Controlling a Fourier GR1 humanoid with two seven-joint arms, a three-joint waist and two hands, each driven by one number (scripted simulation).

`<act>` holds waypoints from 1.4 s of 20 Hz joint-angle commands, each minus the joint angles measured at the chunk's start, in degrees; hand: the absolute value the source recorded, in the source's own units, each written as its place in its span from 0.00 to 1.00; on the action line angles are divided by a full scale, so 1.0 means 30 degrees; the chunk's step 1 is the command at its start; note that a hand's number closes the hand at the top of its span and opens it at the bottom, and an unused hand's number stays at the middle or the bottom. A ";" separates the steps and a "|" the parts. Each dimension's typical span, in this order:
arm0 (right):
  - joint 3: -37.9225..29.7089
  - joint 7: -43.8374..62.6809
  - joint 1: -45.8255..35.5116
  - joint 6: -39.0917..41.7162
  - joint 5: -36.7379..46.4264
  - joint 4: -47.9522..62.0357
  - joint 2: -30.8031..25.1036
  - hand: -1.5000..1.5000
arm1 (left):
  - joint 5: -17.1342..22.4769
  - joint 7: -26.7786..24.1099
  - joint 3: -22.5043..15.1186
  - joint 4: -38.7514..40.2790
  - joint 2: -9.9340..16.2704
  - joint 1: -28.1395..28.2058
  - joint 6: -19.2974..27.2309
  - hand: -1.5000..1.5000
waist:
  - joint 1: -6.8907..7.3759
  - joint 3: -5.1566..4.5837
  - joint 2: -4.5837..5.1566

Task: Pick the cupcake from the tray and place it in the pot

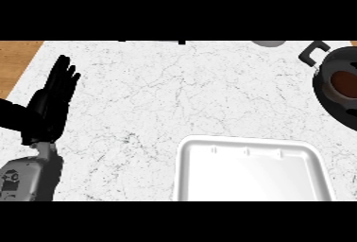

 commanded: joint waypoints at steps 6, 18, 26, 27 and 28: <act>-0.1669 -0.2552 -0.1239 0.5828 -0.2067 0.2679 0.0546 0.00 | -0.0232 0.0368 -0.0140 -0.0461 0.0164 -0.0069 0.0012 0.50 | -0.0066 0.0073 0.0059; -0.4244 0.0301 -0.2029 1.0617 -0.4992 0.4103 -0.2307 0.00 | -0.0309 0.0222 -0.0225 -0.0574 -0.0342 0.0125 0.0416 0.50 | -0.0060 0.0121 0.0193; -0.4455 0.0899 -0.1081 1.3129 -0.5510 0.3496 -0.4107 0.00 | 0.0111 -0.0108 0.0247 -0.0438 -0.0037 0.0656 -0.0018 0.50 | -0.0239 0.0162 0.0130; -0.4515 0.1159 -0.1207 1.2473 -0.5581 0.3394 -0.3843 0.00 | 0.0013 -0.0121 -0.0003 -0.0368 0.0004 0.0611 -0.0222 0.50 | -0.0050 0.0194 0.0259; -0.4490 0.0947 -0.0911 1.2984 -0.5615 0.3233 -0.4118 0.00 | -0.0043 0.0055 0.0028 -0.0517 -0.0253 0.0419 0.0206 0.50 | -0.0293 0.0224 0.0198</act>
